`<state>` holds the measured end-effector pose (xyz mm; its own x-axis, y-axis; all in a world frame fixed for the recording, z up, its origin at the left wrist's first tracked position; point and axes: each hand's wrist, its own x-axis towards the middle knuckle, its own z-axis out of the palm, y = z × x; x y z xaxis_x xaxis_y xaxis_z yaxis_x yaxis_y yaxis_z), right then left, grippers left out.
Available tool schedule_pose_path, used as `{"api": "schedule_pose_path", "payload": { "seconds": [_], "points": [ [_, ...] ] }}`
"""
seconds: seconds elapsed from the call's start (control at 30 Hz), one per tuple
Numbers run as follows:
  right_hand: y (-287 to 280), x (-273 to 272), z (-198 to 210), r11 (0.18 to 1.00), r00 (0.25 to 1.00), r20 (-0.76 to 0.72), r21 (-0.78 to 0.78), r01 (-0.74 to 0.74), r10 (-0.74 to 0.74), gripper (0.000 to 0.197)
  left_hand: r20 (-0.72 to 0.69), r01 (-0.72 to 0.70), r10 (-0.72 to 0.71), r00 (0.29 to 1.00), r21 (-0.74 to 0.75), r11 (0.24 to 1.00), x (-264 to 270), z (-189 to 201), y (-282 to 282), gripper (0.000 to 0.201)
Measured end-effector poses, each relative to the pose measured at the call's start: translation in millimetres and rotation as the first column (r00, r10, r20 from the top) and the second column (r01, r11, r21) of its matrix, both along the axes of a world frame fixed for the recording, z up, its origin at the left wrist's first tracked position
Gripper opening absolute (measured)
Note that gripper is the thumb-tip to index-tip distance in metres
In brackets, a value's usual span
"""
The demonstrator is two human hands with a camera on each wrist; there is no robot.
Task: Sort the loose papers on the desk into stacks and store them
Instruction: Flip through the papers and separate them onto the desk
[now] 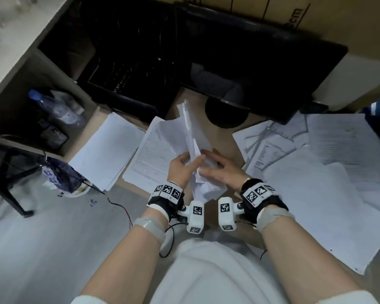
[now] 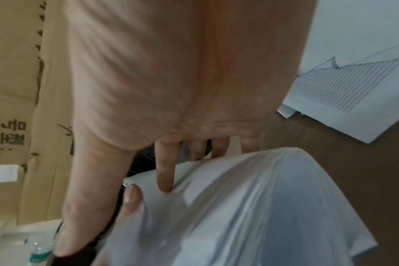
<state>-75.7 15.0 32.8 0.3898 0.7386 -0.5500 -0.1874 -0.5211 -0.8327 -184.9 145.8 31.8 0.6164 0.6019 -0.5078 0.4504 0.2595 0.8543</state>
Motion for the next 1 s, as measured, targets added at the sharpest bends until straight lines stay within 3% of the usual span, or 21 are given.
{"api": "schedule_pose_path", "payload": {
  "seconds": [0.1, 0.27, 0.37, 0.43, 0.5, 0.57, 0.67, 0.73, 0.83, 1.0],
  "points": [
    [-8.2, 2.2, 9.5, 0.998, 0.998, -0.036, 0.007, 0.057, -0.057, 0.036, -0.032, -0.030, 0.032, 0.999, 0.057, 0.998, 7.6, 7.7, -9.0, 0.051],
    [-10.0, 3.8, 17.8, 0.999, 0.993, 0.120, -0.035, 0.023, -0.019, 0.020, -0.017, -0.048, 0.049, 0.999, 0.094, 0.994, 11.4, 19.6, -18.2, 0.021],
    [-13.8, 8.3, 16.5, 0.967, 0.969, -0.059, 0.068, 0.246, -0.242, 0.018, -0.004, -0.072, 0.072, 0.997, 0.054, 0.996, 5.7, 23.5, -15.6, 0.032],
    [-14.8, 10.2, 19.9, 0.908, 0.903, -0.169, 0.078, 0.411, -0.394, 0.010, -0.028, -0.117, 0.118, 0.993, 0.023, 0.993, 1.6, 25.7, -13.7, 0.022],
    [-16.7, 10.6, 22.6, 0.832, 0.822, -0.190, 0.042, 0.553, -0.536, 0.025, -0.049, -0.204, 0.203, 0.978, -0.013, 0.979, -2.0, 28.9, -12.8, 0.013],
    [-21.0, 12.3, 13.6, 0.771, 0.764, -0.116, -0.036, 0.636, -0.635, 0.017, -0.059, -0.259, 0.261, 0.964, 0.034, 0.965, -7.4, 27.3, -7.4, 0.011],
    [-27.5, 10.8, -6.3, 0.713, 0.721, 0.044, -0.117, 0.691, -0.691, 0.037, -0.071, -0.248, 0.251, 0.965, 0.058, 0.967, -17.2, 26.2, 7.1, 0.013],
    [-25.1, 5.9, -12.9, 0.714, 0.726, 0.057, -0.140, 0.686, -0.686, 0.043, -0.078, -0.180, 0.182, 0.980, 0.027, 0.983, -21.7, 28.7, 16.6, 0.010],
    [-10.7, -4.9, -13.8, 0.781, 0.792, 0.059, -0.141, 0.609, -0.607, 0.031, -0.066, -0.096, 0.097, 0.993, 0.020, 0.995, -27.0, 28.3, 29.4, 0.016],
    [6.4, -21.5, -10.9, 0.739, 0.761, 0.097, -0.187, 0.647, -0.642, 0.054, -0.019, -0.067, 0.066, 0.998, -0.069, 0.995, -31.1, 24.4, 52.1, 0.015]
  ]
}}
